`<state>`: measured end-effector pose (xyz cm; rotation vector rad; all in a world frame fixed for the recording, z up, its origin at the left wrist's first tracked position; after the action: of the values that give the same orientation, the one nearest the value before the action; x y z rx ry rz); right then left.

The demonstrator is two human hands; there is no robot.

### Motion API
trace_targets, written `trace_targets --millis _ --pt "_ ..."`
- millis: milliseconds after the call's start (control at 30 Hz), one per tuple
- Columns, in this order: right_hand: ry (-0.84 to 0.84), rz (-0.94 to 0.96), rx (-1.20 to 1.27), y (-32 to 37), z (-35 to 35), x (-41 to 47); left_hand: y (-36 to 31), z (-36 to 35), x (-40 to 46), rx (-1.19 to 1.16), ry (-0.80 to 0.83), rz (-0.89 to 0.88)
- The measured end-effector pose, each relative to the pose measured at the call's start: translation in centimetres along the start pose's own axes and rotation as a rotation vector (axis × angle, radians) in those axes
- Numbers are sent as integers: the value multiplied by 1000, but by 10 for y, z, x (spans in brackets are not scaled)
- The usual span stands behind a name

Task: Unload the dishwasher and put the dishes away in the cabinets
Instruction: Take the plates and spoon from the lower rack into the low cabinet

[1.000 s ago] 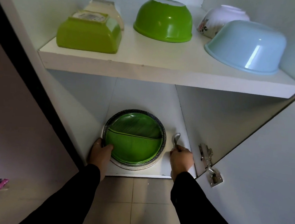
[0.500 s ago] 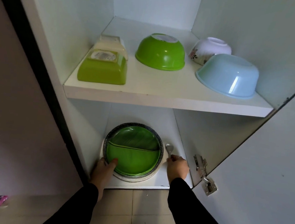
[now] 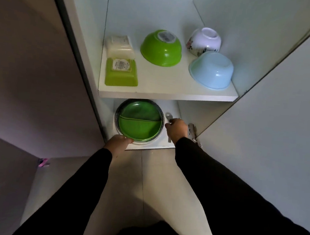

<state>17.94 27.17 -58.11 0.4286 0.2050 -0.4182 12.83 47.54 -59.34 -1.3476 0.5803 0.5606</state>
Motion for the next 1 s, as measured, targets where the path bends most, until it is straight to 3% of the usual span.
trace_targets --millis 167,600,867,1000 --pt "14 37 -6 18 41 -58 -33 8 -63 42 20 -103" --pt "-24 24 259 -17 171 -264 -18 -14 -275 -41 -17 23" --pt "-322 332 -166 -38 340 -386 -46 -32 -428 -99 -17 -78" --pt "-738 373 -280 -53 442 -462 -64 -36 -509 -177 -12 -93"
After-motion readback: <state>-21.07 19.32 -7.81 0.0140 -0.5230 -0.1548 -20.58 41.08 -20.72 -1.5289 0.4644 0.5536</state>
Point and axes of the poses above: each hand's wrist, its own x-axis towards the middle knuckle, its own z-axis out of the back of the hand, y = z × x, the point moved 3 cm from there along x, towards the middle knuckle, and after that the axes turned 11 degrees about -x, right-handed, at the moved point
